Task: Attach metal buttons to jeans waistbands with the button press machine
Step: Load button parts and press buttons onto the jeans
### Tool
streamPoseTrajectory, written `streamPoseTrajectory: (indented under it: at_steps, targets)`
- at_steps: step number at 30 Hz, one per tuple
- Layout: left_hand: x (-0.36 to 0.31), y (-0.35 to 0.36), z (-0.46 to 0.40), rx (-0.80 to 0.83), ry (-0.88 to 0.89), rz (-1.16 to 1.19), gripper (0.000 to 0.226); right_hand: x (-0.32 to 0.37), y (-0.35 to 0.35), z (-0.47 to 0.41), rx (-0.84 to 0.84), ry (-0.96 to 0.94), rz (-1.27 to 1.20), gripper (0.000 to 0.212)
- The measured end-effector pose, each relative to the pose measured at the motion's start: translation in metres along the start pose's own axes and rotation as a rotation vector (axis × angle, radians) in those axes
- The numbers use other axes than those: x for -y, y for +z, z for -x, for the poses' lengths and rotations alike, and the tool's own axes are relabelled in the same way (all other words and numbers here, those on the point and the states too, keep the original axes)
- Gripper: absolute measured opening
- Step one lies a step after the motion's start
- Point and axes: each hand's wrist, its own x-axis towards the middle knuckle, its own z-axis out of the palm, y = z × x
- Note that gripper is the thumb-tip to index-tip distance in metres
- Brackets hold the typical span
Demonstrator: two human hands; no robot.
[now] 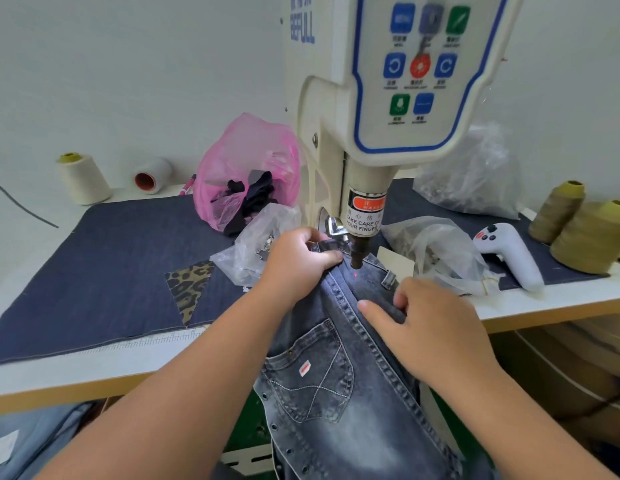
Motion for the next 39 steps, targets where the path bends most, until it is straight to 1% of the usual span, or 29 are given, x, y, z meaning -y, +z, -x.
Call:
streamPoseTrajectory:
  at_steps: [1,2,3,5,7,9,11,12,14,15,16,17,19,21,23,25,28,31,35,37,39]
  targets:
    - [0.000,0.001,-0.001,0.009,-0.048,0.078,0.023,-0.001,0.000,0.002,0.079,0.065,0.051,0.054]
    - [0.000,0.001,-0.002,0.018,-0.095,0.155,0.021,-0.002,0.000,0.003,0.148,0.110,0.041,0.058]
    - [-0.001,0.002,-0.003,0.028,-0.134,0.220,0.020,-0.004,-0.001,0.002,0.216,0.147,-0.032,0.056]
    - [-0.002,0.002,-0.004,0.053,-0.194,0.288,0.018,-0.008,-0.002,-0.003,0.314,0.216,-0.245,0.044]
    - [-0.001,0.001,-0.006,0.090,-0.236,0.299,0.017,-0.012,0.002,-0.009,0.295,0.236,-0.431,0.030]
    - [-0.001,-0.002,-0.005,0.119,-0.232,0.230,0.020,-0.014,0.007,-0.016,0.234,0.256,-0.667,0.018]
    - [-0.001,-0.006,-0.002,0.112,-0.151,0.079,0.029,-0.016,0.009,-0.021,0.160,0.297,-0.901,0.011]
    - [-0.001,-0.006,0.001,0.086,-0.091,-0.017,0.035,-0.016,0.009,-0.026,0.124,0.327,-1.010,0.011]
    - [-0.004,-0.007,0.012,-0.061,0.025,-0.217,0.045,-0.015,0.010,-0.035,0.087,0.386,-1.196,0.014]
    - [-0.006,-0.007,0.019,-0.156,0.084,-0.282,0.045,-0.015,0.011,-0.039,0.088,0.406,-1.263,0.012]
    - [-0.008,-0.008,0.026,-0.215,0.130,-0.317,0.045,-0.015,0.012,-0.044,0.097,0.422,-1.310,0.010]
    - [-0.010,-0.008,0.034,-0.210,0.137,-0.337,0.049,-0.015,0.013,-0.047,0.108,0.438,-1.344,0.009]
    - [-0.010,-0.008,0.047,-0.055,0.048,-0.352,0.061,-0.014,0.016,-0.052,0.118,0.460,-1.384,0.009]
    - [-0.008,-0.011,0.055,0.101,-0.064,-0.301,0.063,-0.014,0.016,-0.056,0.120,0.470,-1.405,0.011]
    - [-0.004,-0.014,0.057,0.181,-0.117,-0.258,0.050,-0.015,0.017,-0.059,0.126,0.475,-1.420,0.011]
    - [-0.002,-0.014,0.056,0.213,-0.111,-0.268,0.038,-0.015,0.017,-0.062,0.134,0.474,-1.422,0.011]
    - [-0.004,-0.011,0.053,0.223,-0.065,-0.308,0.027,-0.017,0.019,-0.065,0.149,0.462,-1.402,0.012]
    - [-0.005,-0.008,0.050,0.150,0.002,-0.387,0.021,-0.022,0.021,-0.069,0.126,0.430,-1.354,0.012]
    - [-0.001,-0.007,0.038,0.006,0.035,-0.360,0.021,-0.026,0.024,-0.075,0.112,0.411,-1.341,0.012]
    - [0.003,-0.006,0.033,-0.009,0.037,-0.339,0.024,-0.028,0.027,-0.076,0.119,0.417,-1.299,0.010]
    - [0.008,-0.004,0.030,0.018,0.050,-0.316,0.028,-0.032,0.029,-0.077,0.103,0.399,-1.195,0.014]
